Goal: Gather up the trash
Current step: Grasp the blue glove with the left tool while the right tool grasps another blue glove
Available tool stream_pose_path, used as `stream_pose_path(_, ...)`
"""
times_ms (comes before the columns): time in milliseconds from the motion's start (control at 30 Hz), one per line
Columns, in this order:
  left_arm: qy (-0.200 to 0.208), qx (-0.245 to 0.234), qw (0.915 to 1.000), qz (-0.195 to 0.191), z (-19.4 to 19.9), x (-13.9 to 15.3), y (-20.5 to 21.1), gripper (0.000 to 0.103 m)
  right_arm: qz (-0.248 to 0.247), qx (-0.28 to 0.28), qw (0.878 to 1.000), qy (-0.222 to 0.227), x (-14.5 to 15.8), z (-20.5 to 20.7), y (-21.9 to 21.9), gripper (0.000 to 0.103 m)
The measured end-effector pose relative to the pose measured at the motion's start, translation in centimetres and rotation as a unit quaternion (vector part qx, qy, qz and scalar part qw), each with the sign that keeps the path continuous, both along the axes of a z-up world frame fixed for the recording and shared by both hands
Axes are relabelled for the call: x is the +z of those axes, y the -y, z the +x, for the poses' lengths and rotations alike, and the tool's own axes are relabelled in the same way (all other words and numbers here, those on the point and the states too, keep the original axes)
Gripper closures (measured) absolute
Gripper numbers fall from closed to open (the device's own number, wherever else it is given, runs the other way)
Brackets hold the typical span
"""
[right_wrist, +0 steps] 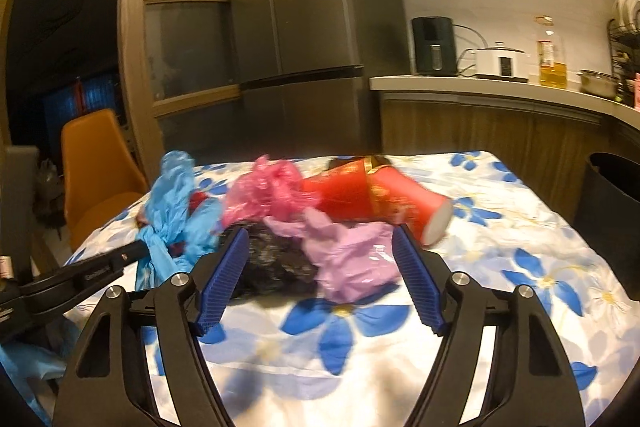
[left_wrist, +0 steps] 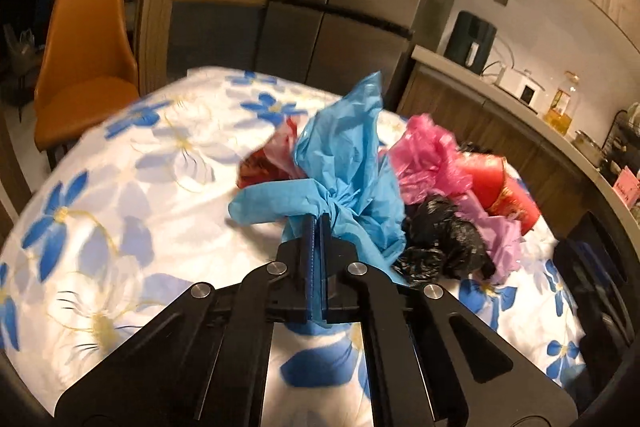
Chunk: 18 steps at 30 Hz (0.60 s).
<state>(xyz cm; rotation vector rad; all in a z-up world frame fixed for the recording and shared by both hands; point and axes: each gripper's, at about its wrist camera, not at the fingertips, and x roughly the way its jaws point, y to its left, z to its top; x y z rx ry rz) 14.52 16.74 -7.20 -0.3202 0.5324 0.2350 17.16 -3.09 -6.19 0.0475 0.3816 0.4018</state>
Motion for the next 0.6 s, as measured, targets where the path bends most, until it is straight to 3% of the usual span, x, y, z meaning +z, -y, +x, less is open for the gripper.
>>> stream_pose_path(300,0.058,0.024,0.9980,0.010,-4.5,3.0,-1.3,0.102,-0.007,0.079,0.997,-0.016,-0.1,1.0,-6.4,0.049)
stream_pose_path(600,0.062,0.041,0.9970,0.020,-5.6,3.3,-2.5,0.102,-0.035,0.129,0.989,-0.068,-1.7,4.0,-12.0,0.059)
